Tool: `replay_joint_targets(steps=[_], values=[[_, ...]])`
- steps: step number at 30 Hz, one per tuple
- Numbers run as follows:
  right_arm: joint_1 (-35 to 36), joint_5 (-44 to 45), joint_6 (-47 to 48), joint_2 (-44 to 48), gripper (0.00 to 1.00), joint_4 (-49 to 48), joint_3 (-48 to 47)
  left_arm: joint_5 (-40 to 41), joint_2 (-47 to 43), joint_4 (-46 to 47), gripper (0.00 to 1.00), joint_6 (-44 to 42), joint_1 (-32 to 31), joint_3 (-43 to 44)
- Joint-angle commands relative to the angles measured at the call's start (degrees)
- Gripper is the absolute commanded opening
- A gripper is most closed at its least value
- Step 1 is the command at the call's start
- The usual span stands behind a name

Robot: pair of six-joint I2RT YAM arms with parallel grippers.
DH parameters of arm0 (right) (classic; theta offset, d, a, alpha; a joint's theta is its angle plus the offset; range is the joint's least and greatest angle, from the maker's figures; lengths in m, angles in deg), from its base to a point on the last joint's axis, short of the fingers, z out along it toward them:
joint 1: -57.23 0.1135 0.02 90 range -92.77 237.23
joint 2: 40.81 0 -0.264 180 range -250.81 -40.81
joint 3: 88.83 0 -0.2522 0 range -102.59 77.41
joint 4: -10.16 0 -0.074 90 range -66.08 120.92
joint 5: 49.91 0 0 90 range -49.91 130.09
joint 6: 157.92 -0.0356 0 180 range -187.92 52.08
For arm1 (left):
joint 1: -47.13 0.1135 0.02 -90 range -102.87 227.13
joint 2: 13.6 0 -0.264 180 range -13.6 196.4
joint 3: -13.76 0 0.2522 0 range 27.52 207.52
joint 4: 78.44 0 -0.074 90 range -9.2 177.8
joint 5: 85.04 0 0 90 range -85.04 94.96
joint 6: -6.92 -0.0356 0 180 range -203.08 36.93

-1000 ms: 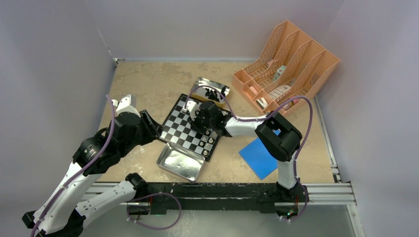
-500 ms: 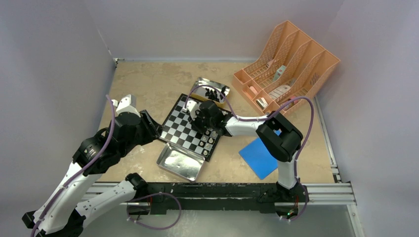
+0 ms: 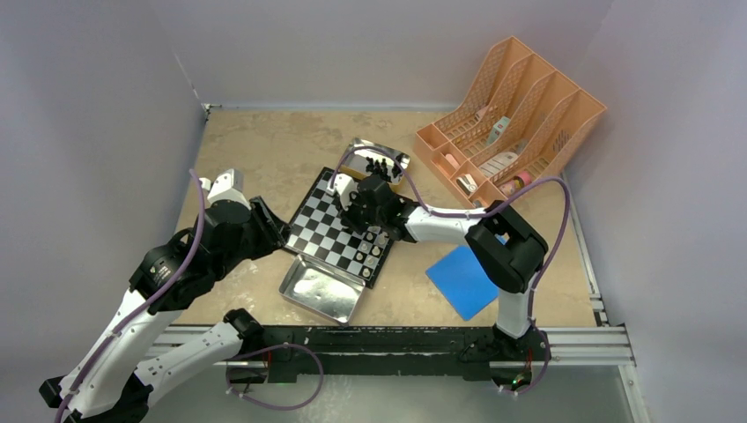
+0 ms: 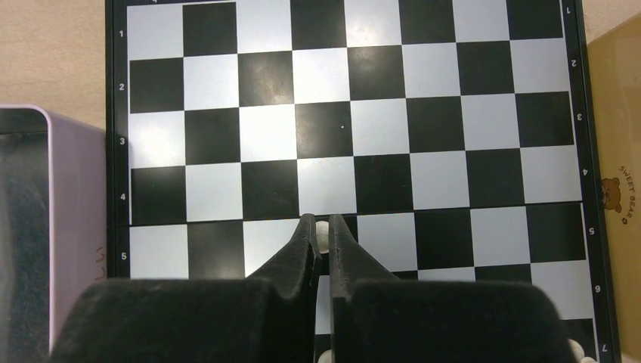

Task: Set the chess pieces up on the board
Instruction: Pick up the chess piece from the chessboard, then place the chess piece on the chessboard.

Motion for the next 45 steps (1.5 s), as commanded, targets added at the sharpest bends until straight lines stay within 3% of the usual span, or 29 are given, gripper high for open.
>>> replay_joint_targets(steps=[1, 14, 23, 45], values=[[-0.2, 0.6, -0.2, 2.4, 0.0, -0.6, -1.5, -0.2, -0.8, 1.6, 0.42, -0.9, -0.2, 0.5], [1.2, -1.0, -1.6, 12.2, 0.0, 1.0, 5.9, -0.8, -0.8, 1.2, 0.42, -1.0, -0.2, 0.7], [7.4, -0.7, -4.6, 19.1, 0.0, 1.3, 12.2, -1.0, -0.5, 1.0, 0.43, -1.0, -0.2, 0.3], [9.3, 1.9, -3.9, 17.6, 0.01, -2.2, 17.1, 0.0, 1.8, 3.1, 0.46, -0.4, -0.2, 0.2]])
